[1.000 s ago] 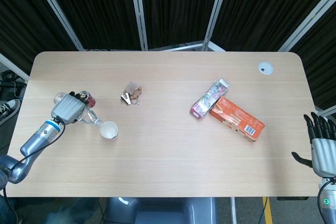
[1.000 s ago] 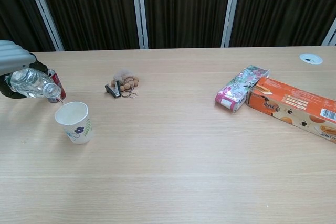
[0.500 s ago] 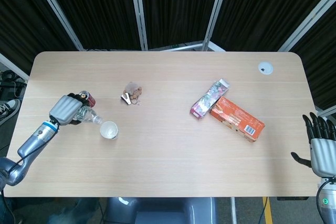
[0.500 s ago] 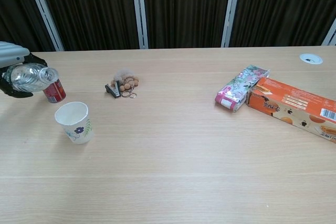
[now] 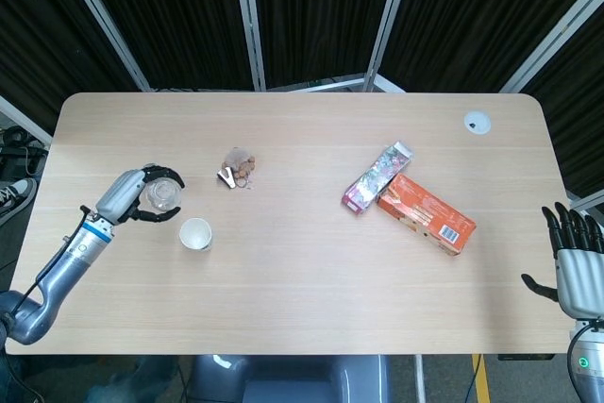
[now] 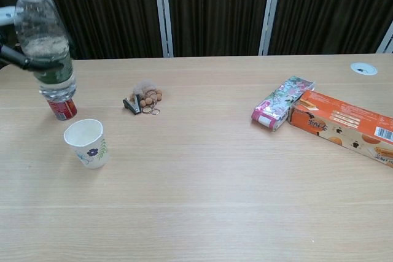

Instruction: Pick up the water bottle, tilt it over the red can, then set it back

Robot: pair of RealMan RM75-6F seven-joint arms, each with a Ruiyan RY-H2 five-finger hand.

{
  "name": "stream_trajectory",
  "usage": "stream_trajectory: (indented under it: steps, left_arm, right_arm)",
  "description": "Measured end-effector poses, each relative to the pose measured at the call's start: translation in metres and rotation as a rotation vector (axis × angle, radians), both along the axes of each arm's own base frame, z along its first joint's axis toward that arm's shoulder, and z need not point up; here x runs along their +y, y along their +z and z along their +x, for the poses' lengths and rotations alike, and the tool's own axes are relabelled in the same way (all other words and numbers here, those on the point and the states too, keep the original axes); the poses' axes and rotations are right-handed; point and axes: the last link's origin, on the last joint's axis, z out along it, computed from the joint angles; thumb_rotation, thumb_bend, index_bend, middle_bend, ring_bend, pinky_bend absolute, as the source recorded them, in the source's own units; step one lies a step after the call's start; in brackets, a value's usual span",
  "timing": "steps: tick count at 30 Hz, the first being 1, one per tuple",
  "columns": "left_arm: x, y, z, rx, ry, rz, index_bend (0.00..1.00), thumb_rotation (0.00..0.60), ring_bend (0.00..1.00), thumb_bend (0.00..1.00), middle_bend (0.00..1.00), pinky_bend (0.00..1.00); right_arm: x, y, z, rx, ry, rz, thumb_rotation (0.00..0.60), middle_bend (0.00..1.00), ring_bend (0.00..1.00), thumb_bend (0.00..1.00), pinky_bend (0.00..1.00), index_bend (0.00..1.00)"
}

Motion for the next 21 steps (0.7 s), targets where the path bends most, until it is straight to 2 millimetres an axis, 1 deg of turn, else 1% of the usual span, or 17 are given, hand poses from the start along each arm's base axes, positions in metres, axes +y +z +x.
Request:
stream_trajectory:
  steps: [1,4,7,9,12,15,18,19,21]
  left_arm:
    - [-0.003,0.000,0.012,-0.076,0.003,-0.019,0.51,0.600,0.32,0.46,0.46,0.35]
    - [-0.008,0.000,0.041,-0.220,0.006,-0.070,0.51,0.600,0.32,0.46,0.46,0.35]
    - [-0.013,-0.007,0.067,-0.294,-0.002,-0.133,0.51,0.600,0.32,0.46,0.46,0.35]
    - [-0.015,-0.015,0.078,-0.304,-0.011,-0.161,0.51,0.600,0.32,0.46,0.46,0.35]
    - [-0.019,-0.034,0.092,-0.312,-0.021,-0.203,0.51,0.600,0.32,0.46,0.46,0.35]
    - [-0.025,-0.059,0.106,-0.318,-0.026,-0.250,0.51,0.600,0.33,0.46,0.46,0.35]
    - [-0.032,-0.089,0.120,-0.323,-0.026,-0.299,0.51,0.600,0.33,0.46,0.46,0.35]
    - [-0.036,-0.102,0.124,-0.321,-0.023,-0.320,0.51,0.600,0.33,0.46,0.47,0.35]
    - [-0.040,-0.123,0.131,-0.315,-0.018,-0.343,0.51,0.600,0.33,0.46,0.47,0.35]
  right_arm:
    - [0.000,0.000,0.000,0.000,0.000,0.000,0.600,0.00,0.00,0.00,0.00,0.00]
    - [-0.001,0.000,0.000,-0.001,-0.002,-0.001,0.600,0.00,0.00,0.00,0.00,0.00]
    - [-0.002,0.000,-0.001,-0.001,-0.008,-0.001,0.600,0.00,0.00,0.00,0.00,0.00]
    - [-0.002,0.000,-0.002,0.000,-0.011,0.000,0.600,0.00,0.00,0.00,0.00,0.00]
    - [-0.003,-0.001,-0.003,0.000,-0.016,0.001,0.600,0.00,0.00,0.00,0.00,0.00]
    - [-0.005,-0.001,-0.005,0.000,-0.025,0.002,0.600,0.00,0.00,0.00,0.00,0.00]
    - [-0.006,0.000,-0.007,-0.004,-0.037,0.003,0.600,0.00,0.00,0.00,0.00,0.00]
    - [-0.006,0.000,-0.009,-0.005,-0.043,0.003,0.600,0.00,0.00,0.00,0.00,0.00]
    - [-0.007,0.000,-0.010,-0.007,-0.048,0.003,0.600,0.00,0.00,0.00,0.00,0.00]
